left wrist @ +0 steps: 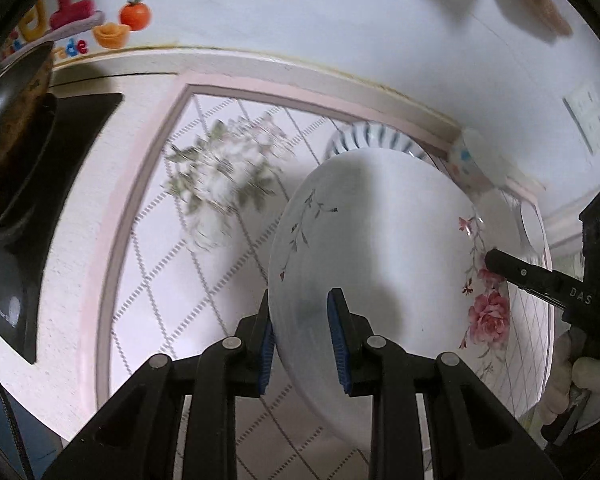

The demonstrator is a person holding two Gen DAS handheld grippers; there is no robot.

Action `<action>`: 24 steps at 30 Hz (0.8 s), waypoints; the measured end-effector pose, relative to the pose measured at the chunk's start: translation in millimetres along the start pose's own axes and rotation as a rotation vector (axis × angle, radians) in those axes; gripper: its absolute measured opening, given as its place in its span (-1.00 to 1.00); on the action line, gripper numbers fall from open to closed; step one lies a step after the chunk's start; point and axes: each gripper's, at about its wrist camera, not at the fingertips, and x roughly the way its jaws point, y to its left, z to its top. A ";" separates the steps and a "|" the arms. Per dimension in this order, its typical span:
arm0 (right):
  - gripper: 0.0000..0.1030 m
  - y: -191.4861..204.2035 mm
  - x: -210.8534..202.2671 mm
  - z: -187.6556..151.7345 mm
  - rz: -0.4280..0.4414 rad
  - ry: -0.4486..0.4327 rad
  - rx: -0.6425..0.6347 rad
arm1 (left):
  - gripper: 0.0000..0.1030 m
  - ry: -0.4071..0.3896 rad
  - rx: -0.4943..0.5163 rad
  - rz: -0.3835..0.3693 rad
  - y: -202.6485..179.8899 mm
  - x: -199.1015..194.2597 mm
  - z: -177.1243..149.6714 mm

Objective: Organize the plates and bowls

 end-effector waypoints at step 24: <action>-0.73 -92.8 -23.9 -87.7 -0.043 0.016 0.136 | -0.56 0.194 0.127 0.031 -51.6 65.7 -49.5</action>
